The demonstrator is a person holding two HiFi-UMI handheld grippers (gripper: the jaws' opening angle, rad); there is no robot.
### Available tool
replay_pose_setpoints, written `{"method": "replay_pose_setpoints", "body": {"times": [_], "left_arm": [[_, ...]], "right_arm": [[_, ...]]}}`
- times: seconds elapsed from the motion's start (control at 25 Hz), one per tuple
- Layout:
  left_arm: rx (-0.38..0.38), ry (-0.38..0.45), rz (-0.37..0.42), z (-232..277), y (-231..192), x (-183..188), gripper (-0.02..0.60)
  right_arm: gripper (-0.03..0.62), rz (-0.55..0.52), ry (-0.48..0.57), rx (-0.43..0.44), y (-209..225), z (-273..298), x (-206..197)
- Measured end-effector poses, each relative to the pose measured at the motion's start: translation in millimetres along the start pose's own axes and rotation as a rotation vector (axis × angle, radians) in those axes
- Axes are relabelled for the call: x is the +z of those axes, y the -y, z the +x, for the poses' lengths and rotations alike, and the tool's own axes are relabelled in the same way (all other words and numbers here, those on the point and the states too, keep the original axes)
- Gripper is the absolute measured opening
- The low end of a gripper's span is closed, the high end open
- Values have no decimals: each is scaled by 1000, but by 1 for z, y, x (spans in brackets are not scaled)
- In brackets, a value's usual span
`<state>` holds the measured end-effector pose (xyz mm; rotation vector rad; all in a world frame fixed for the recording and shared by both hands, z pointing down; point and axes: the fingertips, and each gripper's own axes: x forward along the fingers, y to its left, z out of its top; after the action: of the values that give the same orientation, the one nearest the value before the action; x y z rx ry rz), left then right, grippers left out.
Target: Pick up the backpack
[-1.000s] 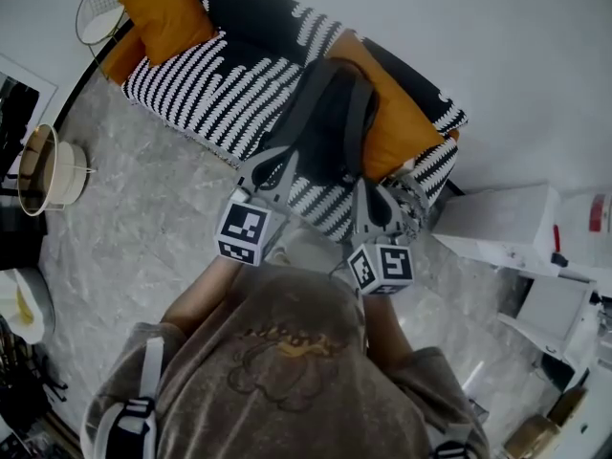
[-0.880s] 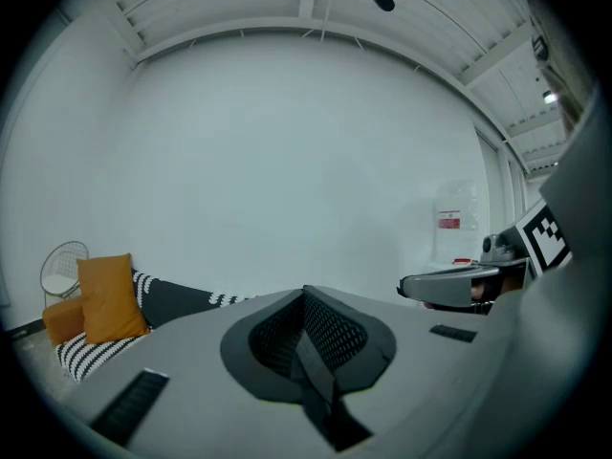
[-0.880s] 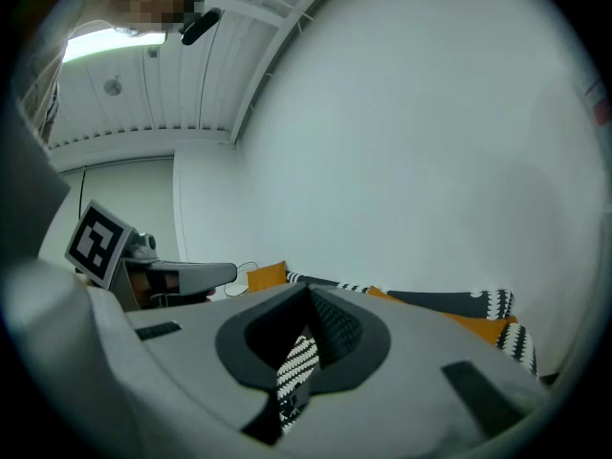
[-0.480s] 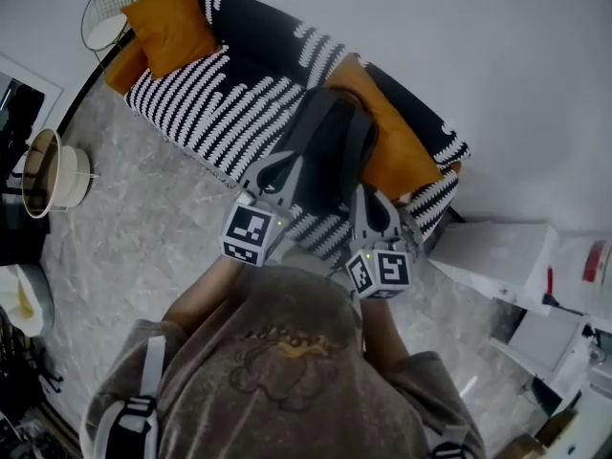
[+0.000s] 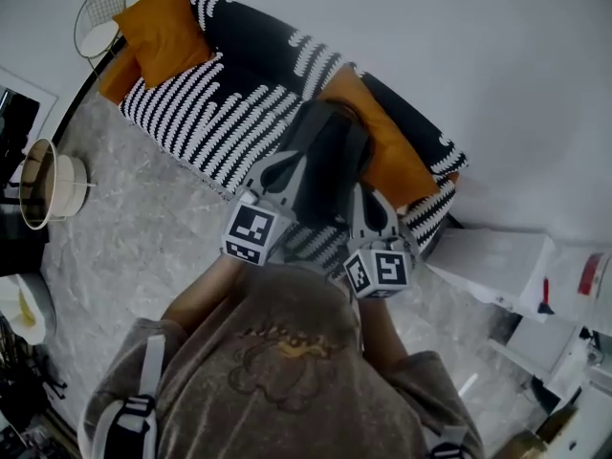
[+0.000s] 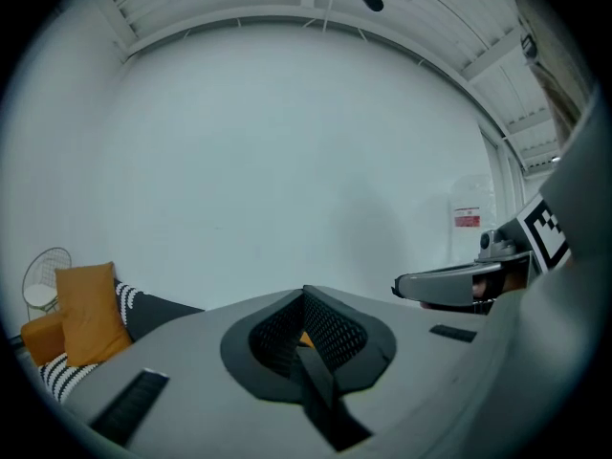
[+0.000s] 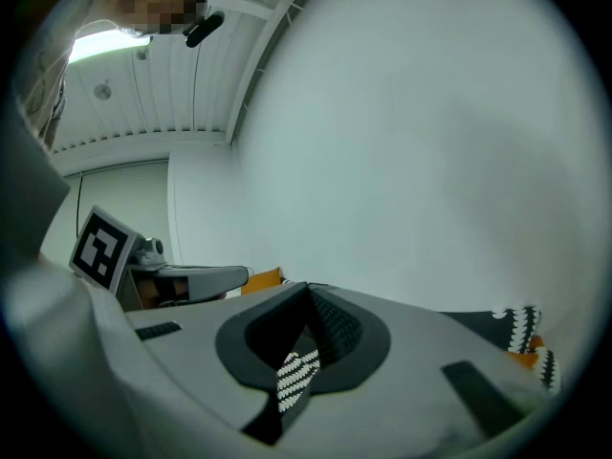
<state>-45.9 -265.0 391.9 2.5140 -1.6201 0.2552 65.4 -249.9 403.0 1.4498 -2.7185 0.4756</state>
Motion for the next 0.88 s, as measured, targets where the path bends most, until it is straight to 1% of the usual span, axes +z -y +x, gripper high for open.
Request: {"method": "replay_pose_setpoints", "body": {"times": [0.2,0.32,0.64,0.88], "left_arm": [[-33,-32,1,18,-12,-7,1],[-55,-57,5,29,-19,-20,1],[-101,-129,2,68,-36,-69,0],[-110,-157,-9,100,-48,-107,0]], "right_arm": [[6,29,-2,-50,10,18,-5],[6,53,0,-80,18,31,-14],[6,83,-13,-129,43,72,-50],[6,108,-21,-173,69,93,-88]]}}
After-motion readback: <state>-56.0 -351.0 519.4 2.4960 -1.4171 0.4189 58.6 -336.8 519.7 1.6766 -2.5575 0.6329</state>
